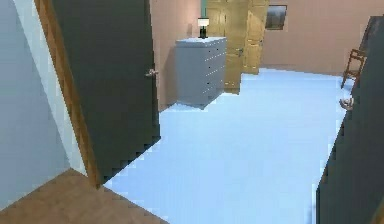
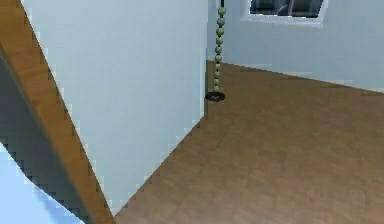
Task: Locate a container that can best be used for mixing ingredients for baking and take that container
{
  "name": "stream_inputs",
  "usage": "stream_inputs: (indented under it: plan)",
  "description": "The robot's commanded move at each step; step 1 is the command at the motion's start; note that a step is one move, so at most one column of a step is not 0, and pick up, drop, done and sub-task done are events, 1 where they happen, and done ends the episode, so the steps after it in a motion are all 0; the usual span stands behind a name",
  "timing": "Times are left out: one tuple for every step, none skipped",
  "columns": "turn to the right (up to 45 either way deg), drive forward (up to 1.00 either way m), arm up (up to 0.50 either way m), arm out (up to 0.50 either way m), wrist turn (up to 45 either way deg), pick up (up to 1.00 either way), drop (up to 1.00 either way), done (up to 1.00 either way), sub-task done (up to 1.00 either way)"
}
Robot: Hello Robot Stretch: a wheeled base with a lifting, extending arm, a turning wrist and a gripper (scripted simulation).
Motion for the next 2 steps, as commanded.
stream_inputs:
  plan:
    - [0.0,0.5,0.0,0.0,0.0,0.0,0.0,0.0,0.0]
    - [27.0,0.0,0.0,0.0,0.0,0.0,0.0,0.0,0.0]
